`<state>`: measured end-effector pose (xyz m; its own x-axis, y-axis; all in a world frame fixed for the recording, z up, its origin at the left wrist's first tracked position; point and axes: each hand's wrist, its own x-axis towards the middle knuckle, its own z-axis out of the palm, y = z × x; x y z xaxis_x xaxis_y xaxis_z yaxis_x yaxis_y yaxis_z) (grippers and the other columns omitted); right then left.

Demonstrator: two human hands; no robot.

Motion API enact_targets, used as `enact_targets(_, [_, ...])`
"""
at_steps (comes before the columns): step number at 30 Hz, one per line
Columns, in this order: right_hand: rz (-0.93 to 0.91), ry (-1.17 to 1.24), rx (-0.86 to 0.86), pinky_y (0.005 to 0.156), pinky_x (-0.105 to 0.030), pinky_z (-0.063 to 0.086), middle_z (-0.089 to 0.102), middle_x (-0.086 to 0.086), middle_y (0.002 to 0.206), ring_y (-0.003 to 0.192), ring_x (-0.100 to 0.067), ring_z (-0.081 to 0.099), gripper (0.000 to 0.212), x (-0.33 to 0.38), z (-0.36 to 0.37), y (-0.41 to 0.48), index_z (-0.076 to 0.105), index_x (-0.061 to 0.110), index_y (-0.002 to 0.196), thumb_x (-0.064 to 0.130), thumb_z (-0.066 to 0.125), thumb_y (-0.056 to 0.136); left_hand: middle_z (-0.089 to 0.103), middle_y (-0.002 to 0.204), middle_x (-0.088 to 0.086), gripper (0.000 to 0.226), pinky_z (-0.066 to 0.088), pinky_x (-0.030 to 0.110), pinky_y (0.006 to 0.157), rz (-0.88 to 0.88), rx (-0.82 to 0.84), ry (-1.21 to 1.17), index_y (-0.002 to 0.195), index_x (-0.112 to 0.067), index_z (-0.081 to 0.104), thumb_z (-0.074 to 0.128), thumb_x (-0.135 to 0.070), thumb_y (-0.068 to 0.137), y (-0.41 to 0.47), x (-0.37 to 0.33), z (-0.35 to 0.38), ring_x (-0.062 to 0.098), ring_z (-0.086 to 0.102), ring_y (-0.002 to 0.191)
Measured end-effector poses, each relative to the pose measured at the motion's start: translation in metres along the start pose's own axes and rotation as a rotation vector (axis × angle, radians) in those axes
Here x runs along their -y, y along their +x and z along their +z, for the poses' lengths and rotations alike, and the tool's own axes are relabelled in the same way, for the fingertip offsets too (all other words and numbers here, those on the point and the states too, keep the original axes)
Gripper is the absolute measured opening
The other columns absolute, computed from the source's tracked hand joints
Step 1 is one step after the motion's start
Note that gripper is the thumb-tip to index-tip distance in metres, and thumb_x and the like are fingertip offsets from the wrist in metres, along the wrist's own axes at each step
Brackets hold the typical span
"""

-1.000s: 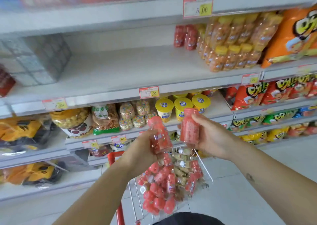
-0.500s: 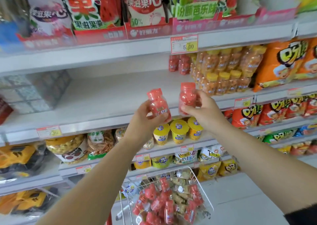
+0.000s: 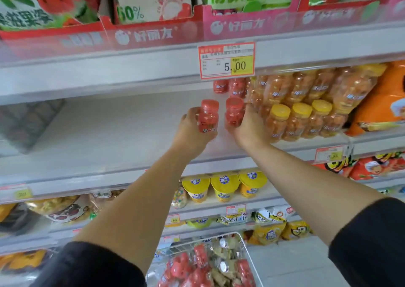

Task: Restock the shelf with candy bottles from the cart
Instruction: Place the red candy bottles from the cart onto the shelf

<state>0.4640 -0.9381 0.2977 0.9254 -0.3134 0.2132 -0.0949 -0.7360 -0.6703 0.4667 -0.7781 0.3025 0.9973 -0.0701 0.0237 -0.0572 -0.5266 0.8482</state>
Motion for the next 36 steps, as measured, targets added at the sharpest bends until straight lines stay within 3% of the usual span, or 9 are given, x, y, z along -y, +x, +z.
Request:
enact_targets(6, [0.01,0.089,0.015,0.087,-0.039,0.05,0.063,-0.017,0.117,0.107,-0.035,0.061,0.046,-0.009,0.013,0.021,0.049,0.006,0.121,0.026,0.071,0.086,0.054,0.127,0.005,0.072,0.052,0.045,0.094,-0.005,-0.006,0.025,0.132,-0.023,0.043,0.08,-0.018,0.071,0.021,0.01,0.016,0.024,0.063,0.104])
enact_targets(11, [0.023,0.072,0.146,0.089,-0.036,0.049,0.061,-0.014,0.125,0.114,-0.034,0.06,0.067,-0.013,-0.001,0.008,0.042,0.006,0.135,0.024,0.077,0.08,0.056,0.128,0.004,0.073,0.051,0.045,0.096,0.012,0.009,0.058,0.134,-0.017,0.043,0.082,-0.017,0.073,0.029,0.007,0.018,0.024,0.062,0.107])
enact_targets(14, [-0.079,-0.015,0.218,0.103,-0.038,0.042,0.052,-0.014,0.139,0.127,-0.032,0.05,0.074,-0.019,-0.019,-0.025,0.037,0.006,0.145,0.026,0.075,0.084,0.057,0.128,0.001,0.08,0.051,0.039,0.096,-0.023,0.015,0.045,0.141,-0.015,0.04,0.084,-0.024,0.075,0.018,0.003,0.011,0.019,0.062,0.107])
enact_targets(16, [-0.2,-0.125,0.226,0.103,-0.037,0.039,0.054,-0.013,0.137,0.127,-0.031,0.048,0.059,-0.022,-0.028,-0.043,0.046,0.007,0.142,0.028,0.067,0.091,0.055,0.128,0.0,0.075,0.048,0.032,0.092,-0.046,-0.025,0.079,0.141,-0.013,0.041,0.08,-0.03,0.079,0.002,0.002,0.003,0.017,0.059,0.11])
enact_targets(19, [-0.403,-0.288,0.231,0.092,-0.038,0.043,0.066,-0.009,0.122,0.114,-0.032,0.054,0.032,-0.019,-0.027,-0.043,0.065,0.01,0.123,0.022,0.055,0.095,0.05,0.131,0.001,0.041,0.042,0.026,0.088,0.042,-0.059,0.235,0.126,-0.018,0.055,0.069,-0.032,0.089,-0.029,0.003,-0.005,0.016,0.057,0.11])
enact_targets(21, [-0.43,-0.366,0.27,0.085,-0.038,0.042,0.068,-0.007,0.114,0.108,-0.032,0.056,0.027,-0.016,-0.018,-0.032,0.068,0.01,0.11,0.018,0.047,0.094,0.042,0.14,0.001,0.031,0.04,0.029,0.098,0.092,0.038,0.391,0.124,-0.027,0.061,0.061,-0.035,0.093,-0.041,0.003,-0.004,0.019,0.056,0.115])
enact_targets(23, [-0.409,-0.408,0.308,0.083,-0.038,0.042,0.066,-0.005,0.113,0.108,-0.032,0.054,0.025,-0.015,-0.01,-0.022,0.064,0.01,0.105,0.018,0.044,0.093,0.03,0.151,0.0,0.039,0.034,0.04,0.111,0.084,0.137,0.559,0.136,-0.037,0.052,0.05,-0.039,0.097,-0.04,0.002,0.002,0.024,0.045,0.131])
enact_targets(29, [-0.362,-0.436,0.394,0.097,-0.043,0.043,0.056,-0.002,0.125,0.125,-0.03,0.043,0.03,-0.02,0.004,0.001,0.057,0.013,0.12,0.024,0.042,0.096,0.017,0.155,0.002,0.048,0.027,0.044,0.114,0.049,0.238,0.617,0.145,-0.045,0.039,0.042,-0.032,0.098,-0.009,-0.009,0.012,0.029,0.038,0.135])
enact_targets(36, [-0.324,-0.391,0.465,0.118,-0.044,0.02,0.045,-0.005,0.143,0.143,-0.032,0.02,0.045,-0.023,0.018,0.032,0.05,0.018,0.142,0.026,0.038,0.1,0.009,0.159,0.007,0.053,0.023,0.047,0.116,0.058,0.248,0.669,0.15,-0.041,0.029,0.041,-0.032,0.099,0.038,-0.009,0.025,0.034,0.036,0.138])
